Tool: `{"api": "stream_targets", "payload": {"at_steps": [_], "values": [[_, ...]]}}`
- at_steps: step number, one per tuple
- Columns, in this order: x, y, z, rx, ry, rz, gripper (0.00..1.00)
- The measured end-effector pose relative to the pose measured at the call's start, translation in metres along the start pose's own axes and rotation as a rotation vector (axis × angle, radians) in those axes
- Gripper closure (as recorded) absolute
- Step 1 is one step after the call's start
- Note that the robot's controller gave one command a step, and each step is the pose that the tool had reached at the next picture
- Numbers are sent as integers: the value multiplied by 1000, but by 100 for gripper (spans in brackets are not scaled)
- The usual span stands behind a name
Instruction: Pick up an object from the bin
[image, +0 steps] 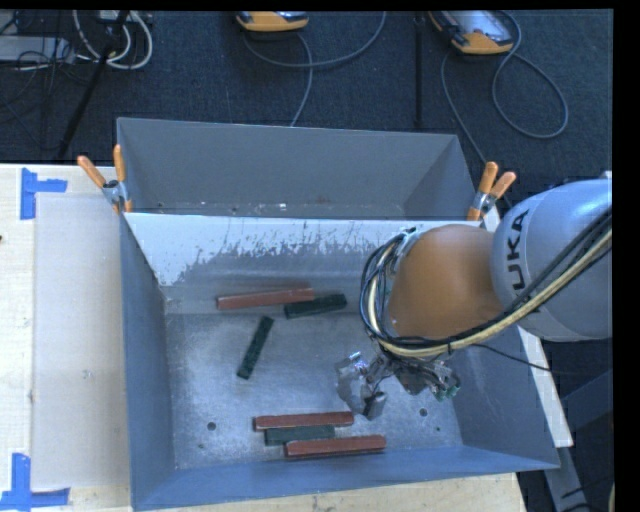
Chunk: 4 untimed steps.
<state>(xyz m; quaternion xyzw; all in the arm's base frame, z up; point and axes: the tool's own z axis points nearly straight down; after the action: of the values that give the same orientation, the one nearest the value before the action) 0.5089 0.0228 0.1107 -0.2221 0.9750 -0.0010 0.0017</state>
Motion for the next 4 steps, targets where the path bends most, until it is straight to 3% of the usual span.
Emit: {"api": "stream_targets", "payload": {"at_steps": [1, 2, 3, 4], "values": [[-17, 14, -76, -1, -6, 35, 100], [-15, 14, -72, -3, 2, 38, 0], [-1, 74, 27, -3, 2, 27, 0], [-1, 73, 24, -3, 2, 32, 100]]}}
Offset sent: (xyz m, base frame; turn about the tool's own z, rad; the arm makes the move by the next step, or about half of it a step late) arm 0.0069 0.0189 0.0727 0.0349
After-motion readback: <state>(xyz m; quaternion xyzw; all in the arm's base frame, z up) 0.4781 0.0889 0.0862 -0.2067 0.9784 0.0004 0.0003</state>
